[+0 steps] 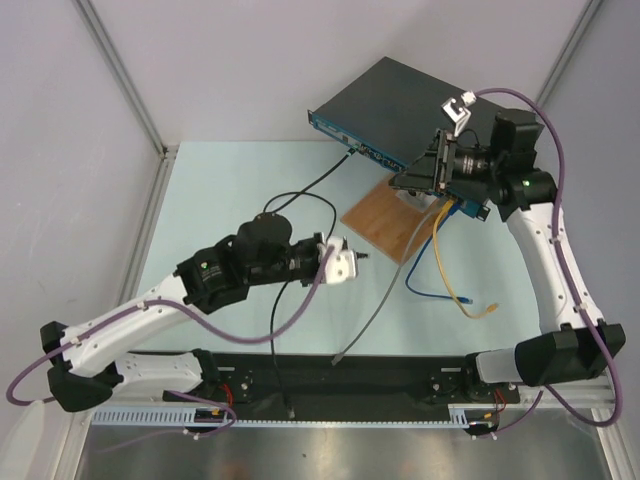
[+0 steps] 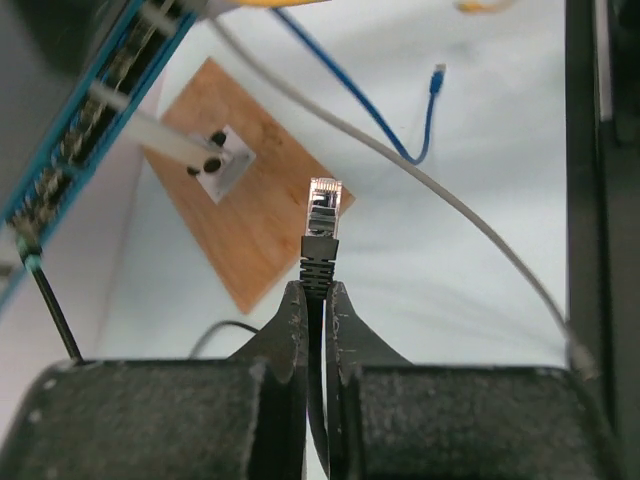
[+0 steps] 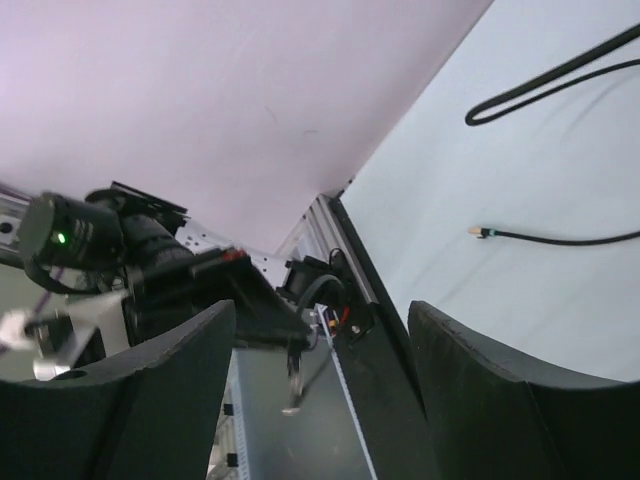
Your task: Insert the plug into the switch port
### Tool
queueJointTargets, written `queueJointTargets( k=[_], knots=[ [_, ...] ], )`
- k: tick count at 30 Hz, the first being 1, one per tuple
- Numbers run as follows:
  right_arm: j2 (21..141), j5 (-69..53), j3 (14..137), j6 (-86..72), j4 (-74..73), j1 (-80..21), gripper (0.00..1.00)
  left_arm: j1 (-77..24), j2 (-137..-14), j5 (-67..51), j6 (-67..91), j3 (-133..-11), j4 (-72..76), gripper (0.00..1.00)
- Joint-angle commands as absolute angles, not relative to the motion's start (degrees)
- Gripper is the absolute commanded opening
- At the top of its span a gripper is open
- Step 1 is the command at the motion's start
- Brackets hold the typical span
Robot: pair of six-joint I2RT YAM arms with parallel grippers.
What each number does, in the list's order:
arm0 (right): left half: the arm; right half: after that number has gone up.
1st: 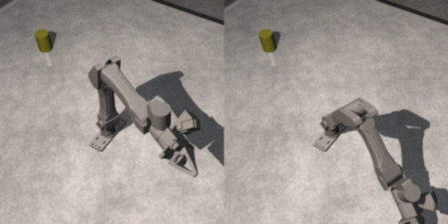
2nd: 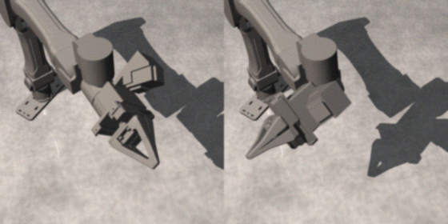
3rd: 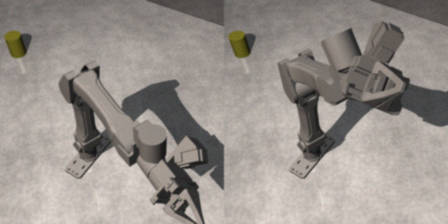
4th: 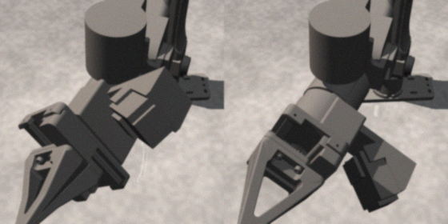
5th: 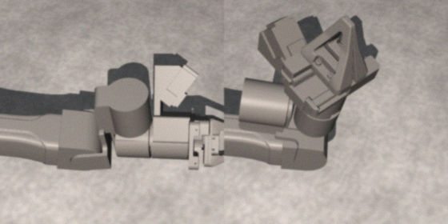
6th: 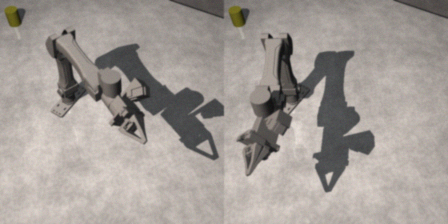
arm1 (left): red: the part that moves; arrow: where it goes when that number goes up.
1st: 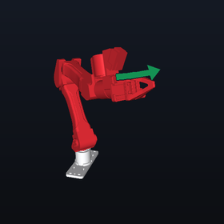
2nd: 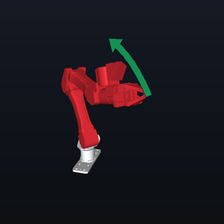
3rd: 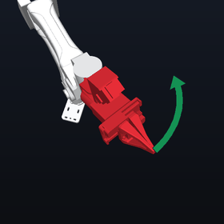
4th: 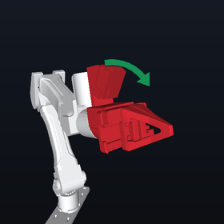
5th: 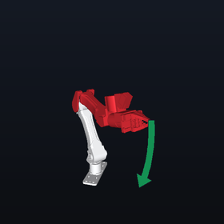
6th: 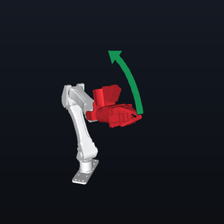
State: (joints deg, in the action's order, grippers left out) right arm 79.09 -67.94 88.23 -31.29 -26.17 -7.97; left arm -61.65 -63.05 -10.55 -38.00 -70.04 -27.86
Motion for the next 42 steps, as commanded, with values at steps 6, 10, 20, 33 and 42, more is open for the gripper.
queueJointTargets(
  k=[6, 10, 20, 33, 42],
  knots=[
    [71.11, -65.66, 83.25, -19.51, -38.85, -8.52, 0.78, -52.92, -66.00, -8.44, -5.72, -76.02, -27.51, 0.00],
    [70.40, -62.33, 80.78, -18.90, -37.62, -11.86, 0.77, -50.37, -67.67, -9.93, 0.42, -77.61, -27.33, 0.00],
    [74.09, -60.64, 78.57, -22.14, -31.91, -16.26, 0.70, -50.36, -70.05, -13.36, 3.78, -78.22, -24.96, 0.00],
    [77.26, -64.77, 77.08, -29.09, -25.84, -18.63, 0.47, -50.27, -70.75, -14.33, 4.04, -79.10, -23.82, 0.00],
    [77.61, -68.72, 75.85, -33.73, -20.68, -19.25, 0.00, -50.27, -71.01, -14.06, 3.61, -79.01, -21.63, 0.01]
  ],
)
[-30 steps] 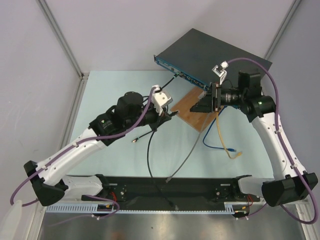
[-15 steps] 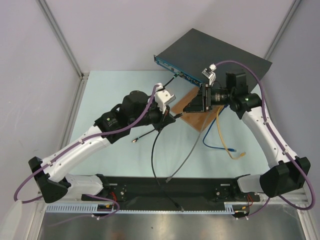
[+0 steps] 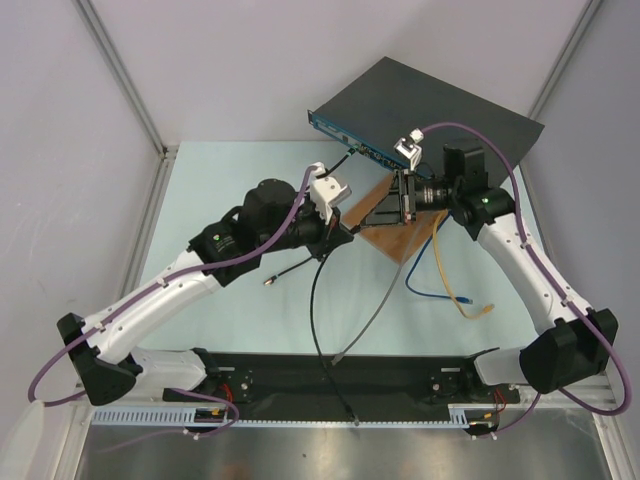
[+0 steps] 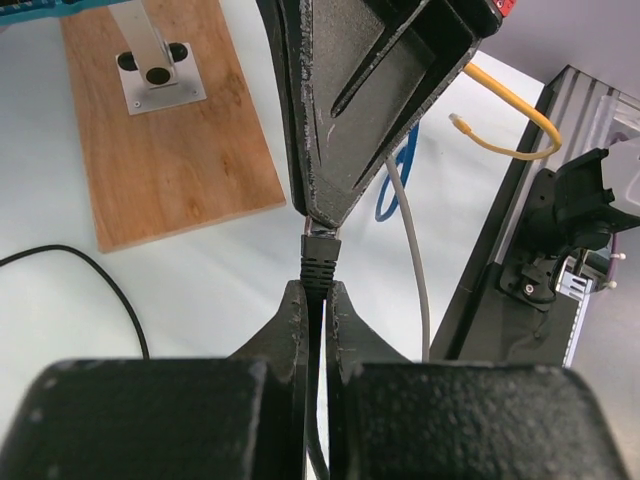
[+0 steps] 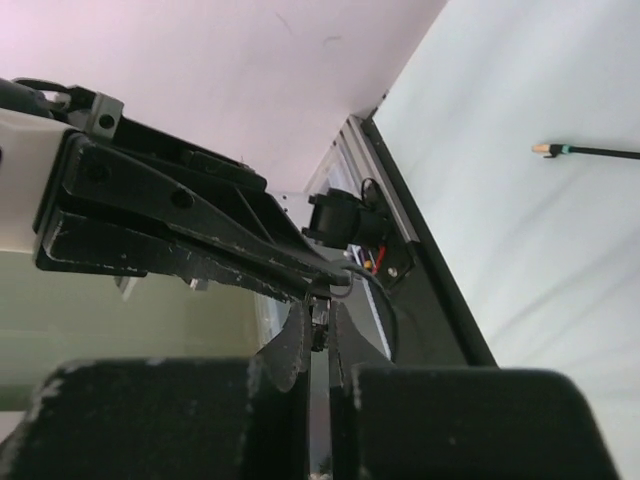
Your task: Insert the plug into the switch port
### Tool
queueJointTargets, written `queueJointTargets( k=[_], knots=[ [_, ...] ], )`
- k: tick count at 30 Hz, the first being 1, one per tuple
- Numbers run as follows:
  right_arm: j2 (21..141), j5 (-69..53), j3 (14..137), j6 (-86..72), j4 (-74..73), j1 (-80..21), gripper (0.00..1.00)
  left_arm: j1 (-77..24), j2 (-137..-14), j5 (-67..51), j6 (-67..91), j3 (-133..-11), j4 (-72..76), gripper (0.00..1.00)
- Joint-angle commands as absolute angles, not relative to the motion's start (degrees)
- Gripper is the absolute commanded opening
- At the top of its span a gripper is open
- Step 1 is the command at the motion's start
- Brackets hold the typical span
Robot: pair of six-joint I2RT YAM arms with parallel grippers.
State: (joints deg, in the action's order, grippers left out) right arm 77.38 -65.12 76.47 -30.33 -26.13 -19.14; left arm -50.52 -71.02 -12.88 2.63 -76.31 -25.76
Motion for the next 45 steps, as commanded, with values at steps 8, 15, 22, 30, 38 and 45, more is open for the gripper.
queueJointTargets(
  k=[8, 15, 22, 30, 38, 45],
  knots=[
    [77.43, -73.29, 71.37, -49.12, -5.82, -18.19, 0.00, -50.27, -64.88, -14.59, 0.53, -71.38, -10.91, 0.37],
    [77.61, -73.74, 70.40, -58.78, 4.38, -16.61, 0.00, -49.66, -60.13, -14.24, -2.81, -65.84, -2.66, 0.51],
    [77.96, -74.00, 66.01, -77.51, 23.63, -15.56, 0.00, -48.34, -57.92, -17.83, -5.36, -61.44, 4.56, 0.46],
    [77.96, -74.00, 66.09, -80.07, 25.31, -15.56, 0.00, -48.34, -58.01, -21.18, -8.26, -59.15, 9.31, 0.42],
    [77.96, -74.44, 65.83, -80.07, 25.40, -16.08, 0.00, -48.34, -58.54, -19.95, -9.14, -58.62, 10.55, 0.36],
    [77.78, -74.53, 65.74, -80.07, 25.66, -16.52, 0.00, -48.34, -59.50, -18.81, -9.58, -58.10, 10.72, 0.35]
  ],
)
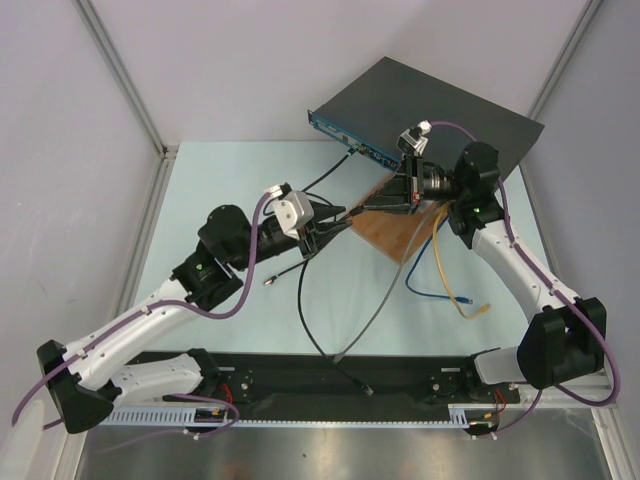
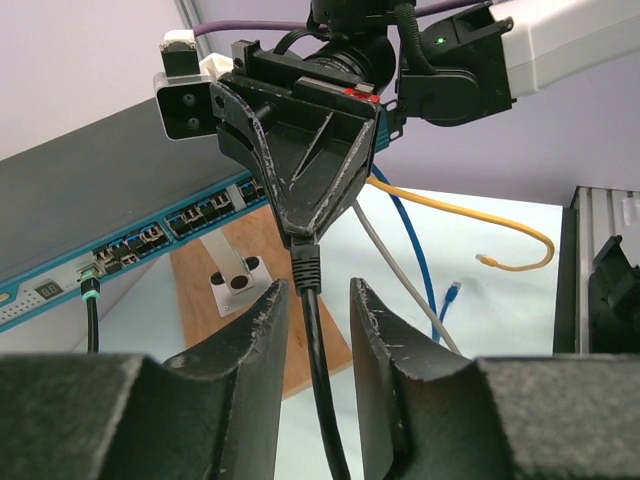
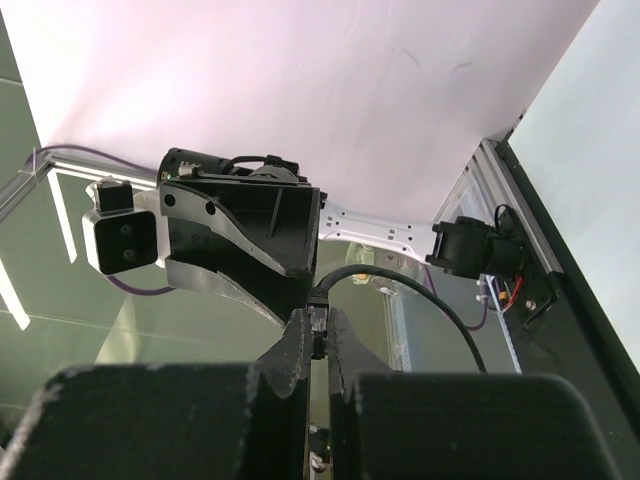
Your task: Insert the plug into the switch port
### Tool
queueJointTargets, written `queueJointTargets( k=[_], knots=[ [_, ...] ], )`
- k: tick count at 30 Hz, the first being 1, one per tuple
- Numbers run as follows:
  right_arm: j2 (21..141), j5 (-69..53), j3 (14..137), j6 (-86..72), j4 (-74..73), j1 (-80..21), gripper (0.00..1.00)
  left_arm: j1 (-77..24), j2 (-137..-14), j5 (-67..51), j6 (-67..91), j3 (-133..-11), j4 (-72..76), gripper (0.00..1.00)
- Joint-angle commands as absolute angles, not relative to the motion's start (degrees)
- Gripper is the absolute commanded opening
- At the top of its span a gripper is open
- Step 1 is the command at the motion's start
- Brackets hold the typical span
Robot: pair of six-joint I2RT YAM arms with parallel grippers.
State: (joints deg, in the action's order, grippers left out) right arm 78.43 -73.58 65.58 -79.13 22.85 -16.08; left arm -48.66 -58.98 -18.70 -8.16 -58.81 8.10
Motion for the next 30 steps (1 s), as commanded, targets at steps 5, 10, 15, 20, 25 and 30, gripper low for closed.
queueJointTargets(
  k=[5, 10, 15, 20, 25, 30],
  knots=[
    [77.78, -74.62, 65.83, -80.16, 25.66, -16.52, 0.00, -48.34, -59.76, -18.72, -9.84, -57.57, 11.07, 0.31],
    [77.87, -74.62, 65.83, -80.07, 25.66, -16.44, 0.00, -48.34, -59.68, -18.46, -10.19, -57.04, 11.07, 0.31],
    [77.87, -74.62, 65.74, -79.89, 25.40, -16.52, 0.00, -48.34, -59.33, -18.19, -10.11, -56.60, 11.60, 0.20],
    [77.87, -74.53, 65.65, -79.28, 24.70, -16.44, 0.00, -48.34, -59.24, -19.07, -9.23, -57.04, 11.87, 0.18],
    [77.87, -74.62, 65.65, -79.54, 24.87, -16.44, 0.00, -48.34, -59.24, -19.07, -8.35, -57.39, 12.57, 0.22],
    [77.87, -74.62, 65.57, -79.63, 24.96, -16.35, 0.00, -48.34, -59.33, -19.16, -7.91, -57.48, 13.01, 0.28]
  ],
)
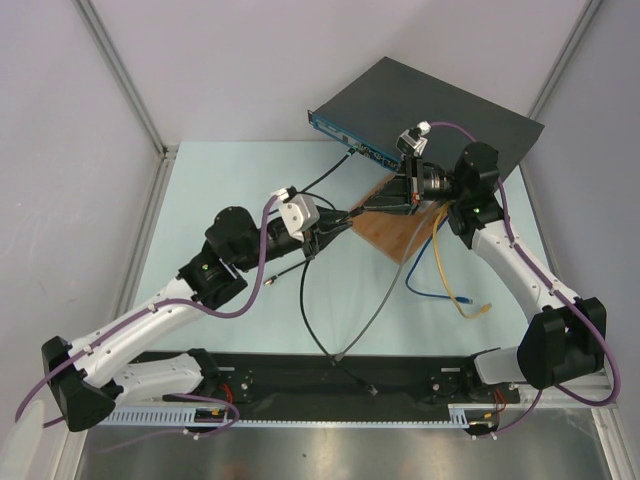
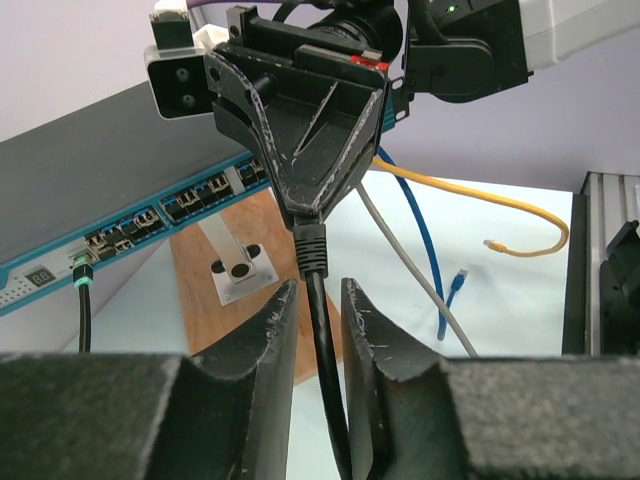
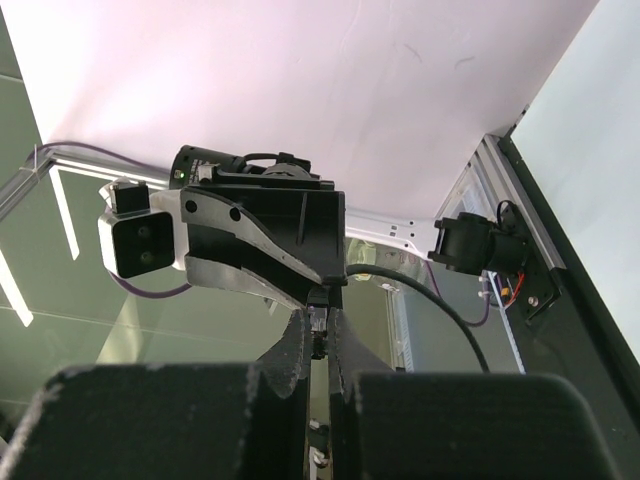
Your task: Insert the plug into the switch port
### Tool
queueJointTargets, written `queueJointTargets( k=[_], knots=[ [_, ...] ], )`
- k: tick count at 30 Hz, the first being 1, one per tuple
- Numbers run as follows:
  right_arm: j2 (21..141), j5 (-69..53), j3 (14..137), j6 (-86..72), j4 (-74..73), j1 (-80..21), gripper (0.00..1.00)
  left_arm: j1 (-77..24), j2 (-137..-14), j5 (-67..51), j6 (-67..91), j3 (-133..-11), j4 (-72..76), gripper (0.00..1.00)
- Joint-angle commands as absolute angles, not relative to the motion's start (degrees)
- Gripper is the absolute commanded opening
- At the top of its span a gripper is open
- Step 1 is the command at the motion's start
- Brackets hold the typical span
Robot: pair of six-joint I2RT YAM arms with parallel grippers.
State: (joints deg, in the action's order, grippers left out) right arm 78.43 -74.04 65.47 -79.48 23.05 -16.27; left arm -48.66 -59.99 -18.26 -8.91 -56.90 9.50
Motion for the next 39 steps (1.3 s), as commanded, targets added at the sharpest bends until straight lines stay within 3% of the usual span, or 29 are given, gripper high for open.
queueJointTargets(
  k=[1, 7, 9, 13, 15, 16, 18, 19, 24, 30, 39],
  knots=[
    [77.87, -74.62, 65.48, -79.63, 24.96, -16.43, 0.00, -48.34, -59.33, -19.25, -7.82, -57.39, 13.01, 0.28],
    [77.87, -74.62, 65.48, -79.80, 24.96, -16.44, 0.00, -48.34, -59.24, -18.98, -7.47, -57.48, 13.36, 0.15],
    [77.87, -74.53, 65.48, -79.80, 25.14, -16.52, 0.00, -48.34, -59.33, -19.34, -7.30, -57.74, 13.19, 0.01],
    [77.78, -74.09, 65.83, -78.32, 24.26, -16.26, 0.00, -48.34, -60.03, -20.65, -6.24, -58.71, 11.96, 0.00],
    [77.87, -73.65, 67.31, -75.78, 21.46, -15.65, 0.13, -48.43, -61.26, -19.87, -4.67, -60.99, 8.64, 0.00],
    [77.87, -73.48, 68.19, -72.80, 18.23, -14.34, 0.36, -49.12, -62.13, -18.21, -3.79, -62.39, 6.61, 0.00],
    [77.78, -72.60, 70.39, -69.80, 14.26, -12.58, 0.50, -50.27, -65.37, -13.12, -1.33, -68.18, -1.18, 0.00],
    [77.78, -71.90, 72.92, -68.57, 10.32, -10.31, 0.65, -50.71, -66.61, -12.31, -0.54, -69.86, -3.14, 0.00],
    [77.70, -69.79, 79.71, -66.01, 5.64, -3.88, 0.91, -52.81, -69.17, -6.87, 3.86, -72.95, -4.84, 0.00],
    [74.97, -65.92, 86.22, -56.10, -8.23, 6.84, 0.97, -60.46, -74.17, 9.39, 4.91, -75.14, -3.61, 0.00],
    [68.47, -64.25, 84.29, -37.10, -28.72, 32.04, 0.99, -62.23, -82.44, 11.69, 16.87, -78.75, 2.80, 0.00]
  ],
)
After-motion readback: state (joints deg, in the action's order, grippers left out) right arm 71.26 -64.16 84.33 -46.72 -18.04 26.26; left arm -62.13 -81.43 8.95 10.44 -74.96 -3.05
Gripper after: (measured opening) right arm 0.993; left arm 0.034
